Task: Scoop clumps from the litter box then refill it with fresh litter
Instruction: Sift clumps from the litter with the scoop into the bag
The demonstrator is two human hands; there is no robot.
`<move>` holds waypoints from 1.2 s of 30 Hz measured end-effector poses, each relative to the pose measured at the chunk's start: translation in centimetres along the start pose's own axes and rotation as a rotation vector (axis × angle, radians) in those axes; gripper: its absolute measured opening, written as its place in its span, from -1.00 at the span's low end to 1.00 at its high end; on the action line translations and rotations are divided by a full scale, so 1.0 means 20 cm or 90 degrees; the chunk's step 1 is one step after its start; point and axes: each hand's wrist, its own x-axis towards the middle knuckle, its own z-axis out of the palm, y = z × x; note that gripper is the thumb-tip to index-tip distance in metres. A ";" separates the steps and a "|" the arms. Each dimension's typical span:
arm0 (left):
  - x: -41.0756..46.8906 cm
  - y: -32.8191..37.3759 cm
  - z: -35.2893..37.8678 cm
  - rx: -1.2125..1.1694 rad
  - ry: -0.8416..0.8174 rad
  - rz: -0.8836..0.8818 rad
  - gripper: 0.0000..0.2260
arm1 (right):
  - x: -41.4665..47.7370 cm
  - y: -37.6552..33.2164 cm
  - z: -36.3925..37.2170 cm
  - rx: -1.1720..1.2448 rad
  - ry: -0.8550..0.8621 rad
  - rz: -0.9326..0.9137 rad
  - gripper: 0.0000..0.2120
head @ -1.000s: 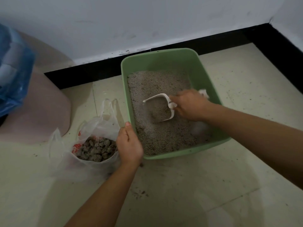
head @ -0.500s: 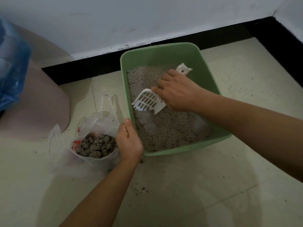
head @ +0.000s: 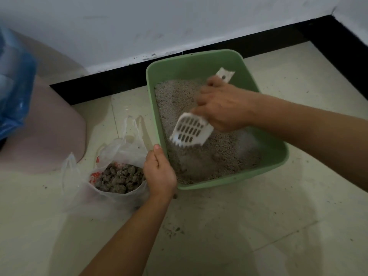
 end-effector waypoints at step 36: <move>0.01 0.00 0.00 0.028 0.022 0.002 -0.57 | -0.37 -0.05 0.15 0.139 -0.275 0.257 -0.80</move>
